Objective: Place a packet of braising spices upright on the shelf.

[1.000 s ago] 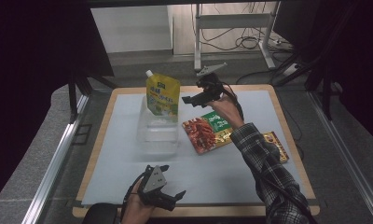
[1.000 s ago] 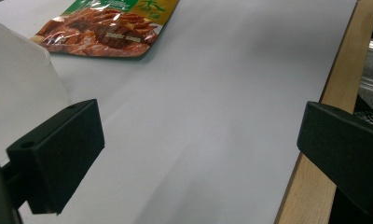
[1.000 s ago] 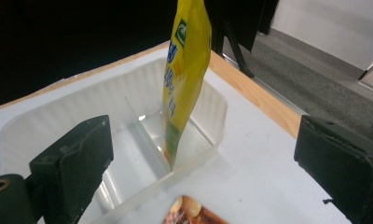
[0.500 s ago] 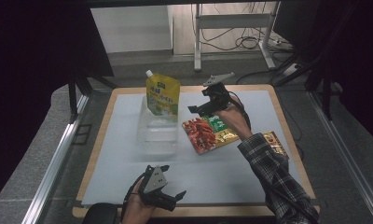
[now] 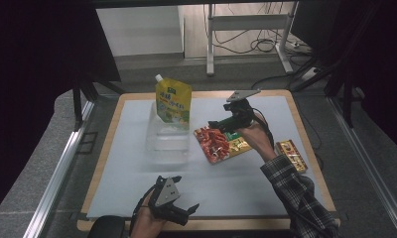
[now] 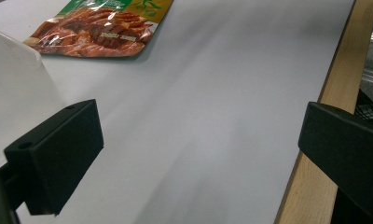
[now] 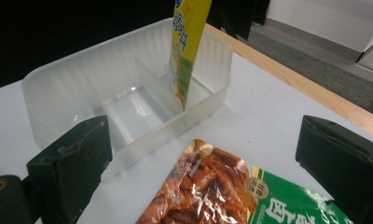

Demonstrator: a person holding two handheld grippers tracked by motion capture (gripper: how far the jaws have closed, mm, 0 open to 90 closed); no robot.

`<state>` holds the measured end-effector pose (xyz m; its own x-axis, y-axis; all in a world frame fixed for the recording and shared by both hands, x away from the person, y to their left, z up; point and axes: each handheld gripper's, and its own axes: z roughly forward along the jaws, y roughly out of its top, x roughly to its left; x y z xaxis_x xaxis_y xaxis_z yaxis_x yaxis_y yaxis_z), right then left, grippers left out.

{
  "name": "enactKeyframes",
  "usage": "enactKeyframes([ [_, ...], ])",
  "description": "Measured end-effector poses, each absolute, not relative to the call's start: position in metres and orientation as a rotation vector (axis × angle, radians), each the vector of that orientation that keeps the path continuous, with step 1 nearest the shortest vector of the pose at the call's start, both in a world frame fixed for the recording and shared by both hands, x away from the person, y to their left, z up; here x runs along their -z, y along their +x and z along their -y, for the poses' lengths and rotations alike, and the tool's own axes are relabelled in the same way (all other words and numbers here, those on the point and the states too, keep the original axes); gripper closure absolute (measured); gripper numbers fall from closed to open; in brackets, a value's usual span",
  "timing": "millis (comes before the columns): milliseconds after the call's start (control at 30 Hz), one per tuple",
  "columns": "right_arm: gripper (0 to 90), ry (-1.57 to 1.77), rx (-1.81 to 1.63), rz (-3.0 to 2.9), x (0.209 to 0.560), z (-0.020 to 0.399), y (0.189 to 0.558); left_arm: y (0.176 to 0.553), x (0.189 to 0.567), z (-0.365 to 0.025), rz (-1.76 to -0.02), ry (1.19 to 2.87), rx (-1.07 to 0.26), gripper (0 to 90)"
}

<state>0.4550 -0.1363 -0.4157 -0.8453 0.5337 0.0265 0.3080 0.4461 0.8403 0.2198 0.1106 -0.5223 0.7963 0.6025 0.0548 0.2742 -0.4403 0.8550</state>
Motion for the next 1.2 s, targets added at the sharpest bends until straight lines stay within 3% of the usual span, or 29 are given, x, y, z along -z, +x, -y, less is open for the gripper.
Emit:
enactKeyframes([
  [667, 3.6, 0.758, -1.350, -2.459, 0.443, 0.168, 0.427, 0.219, 0.523, -0.109, -0.634, 2.052, -0.452, 0.0],
  [1200, 2.7, 0.901, -1.255, -2.418, 0.468, 0.197, 0.434, 0.220, 0.522, -0.111, -0.634, 2.051, -0.464, 0.0],
])
